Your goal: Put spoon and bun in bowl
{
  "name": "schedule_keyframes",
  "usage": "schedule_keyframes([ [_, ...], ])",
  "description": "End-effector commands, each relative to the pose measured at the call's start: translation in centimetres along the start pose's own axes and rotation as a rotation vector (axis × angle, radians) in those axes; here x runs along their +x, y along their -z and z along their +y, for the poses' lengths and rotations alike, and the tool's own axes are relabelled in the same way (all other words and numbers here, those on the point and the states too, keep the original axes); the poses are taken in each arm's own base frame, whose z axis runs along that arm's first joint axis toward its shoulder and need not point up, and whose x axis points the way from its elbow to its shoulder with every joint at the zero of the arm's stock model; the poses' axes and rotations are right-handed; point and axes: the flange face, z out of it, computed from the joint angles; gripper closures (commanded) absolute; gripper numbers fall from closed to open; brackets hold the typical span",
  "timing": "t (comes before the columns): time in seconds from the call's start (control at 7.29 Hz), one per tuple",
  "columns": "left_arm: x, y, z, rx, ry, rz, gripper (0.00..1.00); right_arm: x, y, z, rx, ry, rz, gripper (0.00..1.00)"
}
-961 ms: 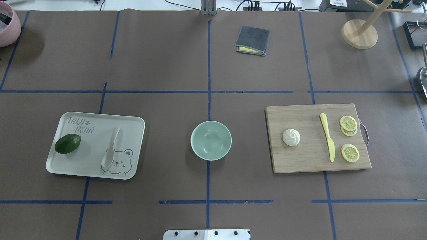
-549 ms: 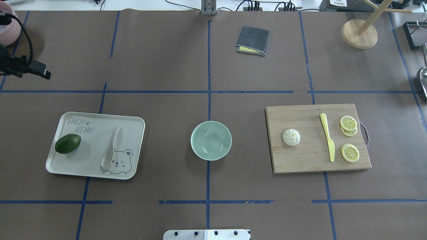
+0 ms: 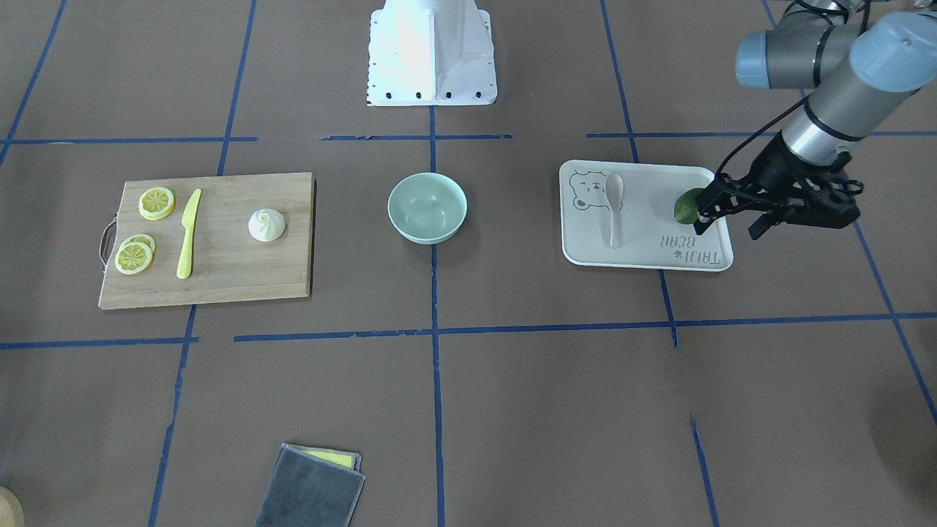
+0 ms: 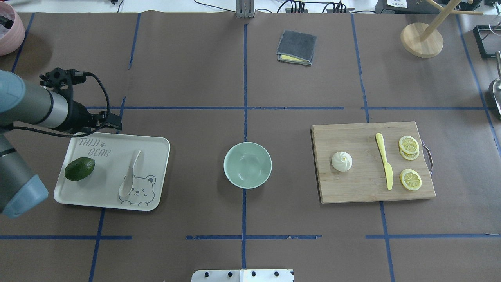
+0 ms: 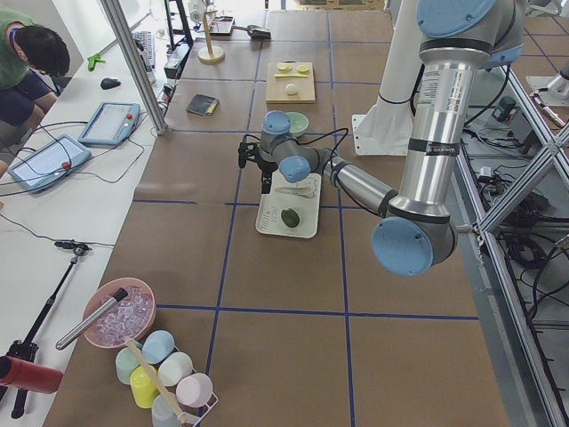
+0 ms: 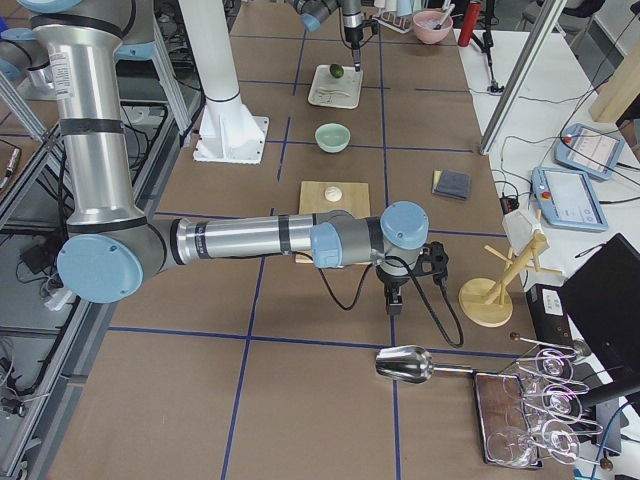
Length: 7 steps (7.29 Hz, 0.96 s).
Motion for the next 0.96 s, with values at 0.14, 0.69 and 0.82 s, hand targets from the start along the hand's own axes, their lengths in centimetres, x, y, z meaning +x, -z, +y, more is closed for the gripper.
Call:
schedule_keyframes([
  [0.14,2.4,-3.7,4.6,-0.006,-0.006,-0.033,0.11,-5.6,-2.7,-0.3,0.055,-0.107,-0.066,0.00],
  [0.69,3.4,-5.7,7.0,-0.043,-0.038,-0.043,0.31,-10.3,-4.3,0.0,0.033,-0.102,-0.081,0.00],
  [0.82,3.4,-5.9,7.1,-0.046,-0.040,-0.044,0.40,-10.8,-4.6,0.0,0.028,-0.098,-0.083,0.00],
])
